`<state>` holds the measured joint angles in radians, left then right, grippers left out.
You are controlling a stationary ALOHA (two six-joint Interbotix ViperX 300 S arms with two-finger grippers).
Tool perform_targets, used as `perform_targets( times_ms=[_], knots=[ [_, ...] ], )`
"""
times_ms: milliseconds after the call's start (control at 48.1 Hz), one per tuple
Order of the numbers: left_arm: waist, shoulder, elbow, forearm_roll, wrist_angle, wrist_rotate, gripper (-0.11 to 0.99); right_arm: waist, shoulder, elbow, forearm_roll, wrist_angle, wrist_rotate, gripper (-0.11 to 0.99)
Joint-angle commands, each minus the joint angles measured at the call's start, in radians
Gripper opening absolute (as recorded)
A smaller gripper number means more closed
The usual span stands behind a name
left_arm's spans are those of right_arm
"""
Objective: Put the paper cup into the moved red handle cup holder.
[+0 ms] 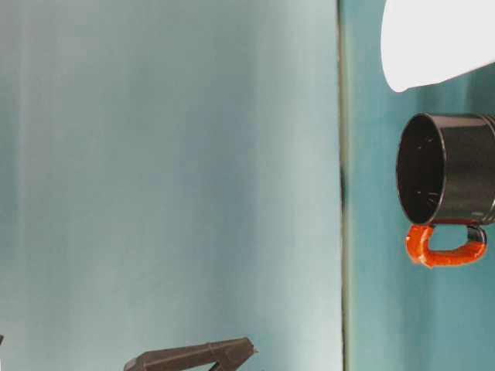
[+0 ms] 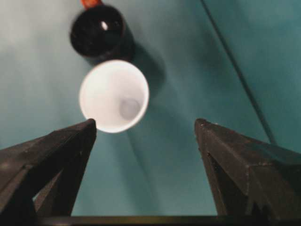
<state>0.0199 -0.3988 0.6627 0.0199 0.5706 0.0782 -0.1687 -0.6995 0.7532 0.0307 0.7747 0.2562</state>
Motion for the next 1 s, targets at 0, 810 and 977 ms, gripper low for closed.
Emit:
perform_targets(
  times_ms=[0,810,977],
  knots=[
    [-0.002,-0.014,-0.008,0.002,-0.002,-0.002,0.93,-0.012,0.179,-0.058,0.003,0.029,0.015,0.97],
    [0.0,-0.017,0.014,0.002,-0.002,-0.029,0.93,0.0,0.609,-0.156,0.04,-0.018,0.009,0.97],
    [0.005,-0.017,0.014,0.003,-0.005,-0.029,0.93,0.017,0.66,-0.158,0.049,-0.046,0.011,0.97]
  ],
)
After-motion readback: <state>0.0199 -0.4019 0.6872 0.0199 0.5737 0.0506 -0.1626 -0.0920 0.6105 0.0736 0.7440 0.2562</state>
